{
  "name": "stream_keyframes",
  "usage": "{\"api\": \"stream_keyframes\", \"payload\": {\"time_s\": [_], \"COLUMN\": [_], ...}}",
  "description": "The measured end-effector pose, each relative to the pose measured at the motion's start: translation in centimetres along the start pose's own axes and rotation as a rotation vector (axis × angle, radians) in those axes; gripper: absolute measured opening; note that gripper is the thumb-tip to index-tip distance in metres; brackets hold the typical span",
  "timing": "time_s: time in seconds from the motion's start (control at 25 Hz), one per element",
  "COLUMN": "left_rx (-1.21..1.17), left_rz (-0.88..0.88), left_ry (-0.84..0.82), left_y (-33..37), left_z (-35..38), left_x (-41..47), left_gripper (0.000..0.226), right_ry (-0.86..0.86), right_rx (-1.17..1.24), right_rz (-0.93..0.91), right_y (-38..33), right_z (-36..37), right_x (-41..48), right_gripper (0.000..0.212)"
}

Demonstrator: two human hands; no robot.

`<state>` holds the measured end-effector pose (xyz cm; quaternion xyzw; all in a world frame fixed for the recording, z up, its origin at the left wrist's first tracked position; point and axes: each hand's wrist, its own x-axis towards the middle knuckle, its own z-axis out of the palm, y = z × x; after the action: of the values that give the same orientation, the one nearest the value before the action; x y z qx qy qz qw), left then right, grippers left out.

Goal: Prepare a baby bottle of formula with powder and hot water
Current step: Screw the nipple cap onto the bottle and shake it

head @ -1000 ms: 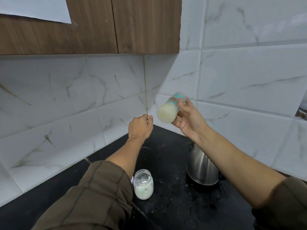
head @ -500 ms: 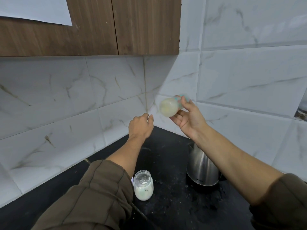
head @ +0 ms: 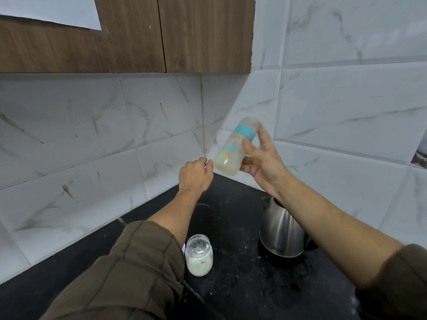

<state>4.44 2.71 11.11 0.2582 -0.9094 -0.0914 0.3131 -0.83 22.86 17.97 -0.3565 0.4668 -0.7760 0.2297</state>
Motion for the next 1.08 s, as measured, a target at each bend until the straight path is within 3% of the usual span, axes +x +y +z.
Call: {"api": "stream_keyframes", "payload": {"time_s": [0.08, 0.12, 0.28, 0.44, 0.64, 0.8, 0.84, 1.0, 1.08], "left_rx": [0.073, 0.083, 0.026, 0.028, 0.011, 0.047, 0.053, 0.017, 0.016], "left_rz": [0.033, 0.026, -0.025, -0.012, -0.026, 0.024, 0.033, 0.009, 0.019], "left_ry": [-0.026, -0.026, 0.005, -0.023, 0.019, -0.036, -0.034, 0.015, 0.001], "left_y": [0.0, 0.1, 0.5, 0.0, -0.2, 0.2, 0.2, 0.1, -0.1], "left_z": [-0.2, -0.3, -0.5, -0.7, -0.5, -0.6, -0.4, 0.1, 0.3], "left_x": [0.0, 0.0, -0.4, -0.1, -0.1, 0.1, 0.1, -0.1, 0.1], "left_gripper": [0.026, 0.024, 0.035, 0.029, 0.036, 0.028, 0.029, 0.037, 0.031], "right_ry": [-0.22, -0.225, 0.016, -0.277, 0.029, -0.269, -0.252, 0.084, -0.038], "right_rx": [-0.247, -0.254, -0.048, -0.343, -0.032, -0.329, -0.312, -0.006, -0.146], "right_rz": [-0.006, -0.018, -0.055, 0.019, -0.043, 0.04, 0.027, -0.056, -0.024], "right_y": [-0.1, -0.2, 0.1, 0.6, 0.4, 0.6, 0.7, 0.4, 0.7], "right_z": [0.2, 0.4, 0.4, 0.4, 0.0, 0.3, 0.4, 0.1, -0.2], "right_x": [-0.9, -0.9, 0.1, -1.4, 0.1, -1.3, -1.3, 0.0, -0.6], "right_gripper": [0.085, 0.086, 0.091, 0.089, 0.094, 0.091, 0.09, 0.084, 0.088]}}
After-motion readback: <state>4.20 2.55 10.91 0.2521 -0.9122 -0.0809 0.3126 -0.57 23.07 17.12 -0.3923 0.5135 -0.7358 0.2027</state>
